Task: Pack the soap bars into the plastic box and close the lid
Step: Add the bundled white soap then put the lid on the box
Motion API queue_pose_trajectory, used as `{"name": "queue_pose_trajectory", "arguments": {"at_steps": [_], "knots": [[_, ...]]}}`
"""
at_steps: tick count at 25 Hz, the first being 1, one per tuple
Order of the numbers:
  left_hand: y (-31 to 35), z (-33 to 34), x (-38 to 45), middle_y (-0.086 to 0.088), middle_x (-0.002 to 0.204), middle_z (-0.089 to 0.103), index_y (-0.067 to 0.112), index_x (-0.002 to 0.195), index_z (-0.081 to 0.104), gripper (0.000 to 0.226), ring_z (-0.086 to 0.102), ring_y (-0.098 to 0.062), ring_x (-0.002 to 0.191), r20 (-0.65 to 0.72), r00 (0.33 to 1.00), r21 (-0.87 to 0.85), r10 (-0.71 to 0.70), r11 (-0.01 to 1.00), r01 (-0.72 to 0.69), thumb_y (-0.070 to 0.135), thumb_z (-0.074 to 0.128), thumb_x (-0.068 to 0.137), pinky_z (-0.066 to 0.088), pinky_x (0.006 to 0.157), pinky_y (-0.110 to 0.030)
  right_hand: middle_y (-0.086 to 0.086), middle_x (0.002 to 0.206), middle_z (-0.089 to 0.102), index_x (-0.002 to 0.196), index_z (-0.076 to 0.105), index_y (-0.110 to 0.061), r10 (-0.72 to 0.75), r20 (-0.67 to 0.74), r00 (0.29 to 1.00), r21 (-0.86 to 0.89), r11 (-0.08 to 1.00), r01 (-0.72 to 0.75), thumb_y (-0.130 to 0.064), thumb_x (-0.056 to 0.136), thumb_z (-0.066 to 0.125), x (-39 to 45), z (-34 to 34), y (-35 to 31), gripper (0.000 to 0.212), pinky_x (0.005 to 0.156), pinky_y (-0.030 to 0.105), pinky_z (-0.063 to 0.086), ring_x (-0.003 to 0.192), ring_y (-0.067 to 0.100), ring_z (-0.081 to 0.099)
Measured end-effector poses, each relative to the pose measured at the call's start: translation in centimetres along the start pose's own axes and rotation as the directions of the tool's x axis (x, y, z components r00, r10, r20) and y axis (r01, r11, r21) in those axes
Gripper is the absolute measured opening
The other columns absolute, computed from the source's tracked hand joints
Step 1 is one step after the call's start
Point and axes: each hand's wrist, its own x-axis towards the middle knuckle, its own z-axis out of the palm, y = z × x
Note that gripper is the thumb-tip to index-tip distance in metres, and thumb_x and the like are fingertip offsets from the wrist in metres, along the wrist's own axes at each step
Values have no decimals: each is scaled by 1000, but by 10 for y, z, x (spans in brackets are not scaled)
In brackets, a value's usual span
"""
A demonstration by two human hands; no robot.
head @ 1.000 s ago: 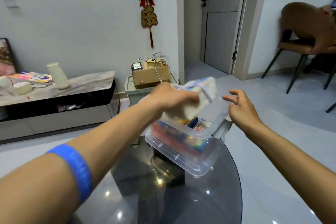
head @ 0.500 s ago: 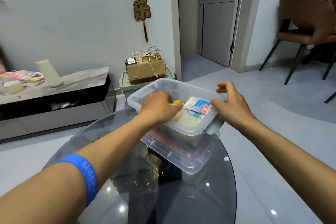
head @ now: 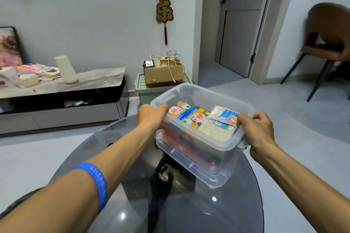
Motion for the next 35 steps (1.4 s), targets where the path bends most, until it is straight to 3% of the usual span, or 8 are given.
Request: {"name": "queue_pose_trajectory", "arguments": {"at_steps": [7,18,23,26,28,29,32,35], "knots": [[15,-92,-48,-10,76,76,13,72,68,37,75,-27,71,-122,984,-63,129,988,-137,38,68,46,63,71,-51,3,79,71,75,55,-19,-127,127,984,62,991,119,-10,75,66,-52,16,-43,14,44,21,50,55,9,68],[-77,-205,-121,-11,73,72,7,76,70,41,73,-30,65,-247,961,-73,-122,992,107,36,69,46,63,66,-48,8,72,71,70,59,-11,32,432,901,-176,983,50,-7,72,67,-140,73,-3,9,51,24,48,54,17,63],[-87,-212,-111,-10,82,76,11,85,67,55,72,-32,71,-228,974,259,5,964,56,56,58,54,60,70,-46,-4,72,74,82,67,-14,38,510,859,-247,963,104,-29,81,67,-122,81,-3,15,51,26,55,54,6,68],[-96,-217,-106,-11,118,66,12,115,61,57,58,-35,105,-69,781,763,620,538,-359,55,52,78,45,84,-44,0,70,69,83,68,-18,101,549,830,-221,975,27,-52,92,46,-102,62,7,42,49,27,50,60,16,65],[-100,-209,-117,-6,119,66,13,118,62,53,58,-28,108,322,532,659,783,218,-720,53,54,84,41,89,-40,2,70,64,74,64,-18,3,572,821,-436,849,300,-50,89,46,-94,45,30,40,53,30,47,65,23,59],[-103,-202,-122,-4,114,69,13,115,64,51,61,-25,103,454,463,590,761,133,-796,54,55,85,40,87,-37,2,76,64,76,64,-19,-54,623,780,-573,648,502,-48,85,50,-91,37,45,34,58,33,47,73,26,59],[-106,-185,-118,-6,95,74,11,98,69,40,65,-30,82,496,461,652,736,35,-757,43,49,87,40,71,-39,4,111,64,112,63,-20,-114,763,637,-629,100,771,-45,84,63,-89,30,78,38,79,39,50,102,30,58],[-107,-180,-114,-9,84,70,11,87,65,30,61,-33,71,460,468,726,754,-15,-688,34,47,85,38,64,-40,6,100,64,98,62,-17,-200,747,633,-632,79,771,-35,83,63,-82,35,83,24,68,35,47,93,29,61]]}}
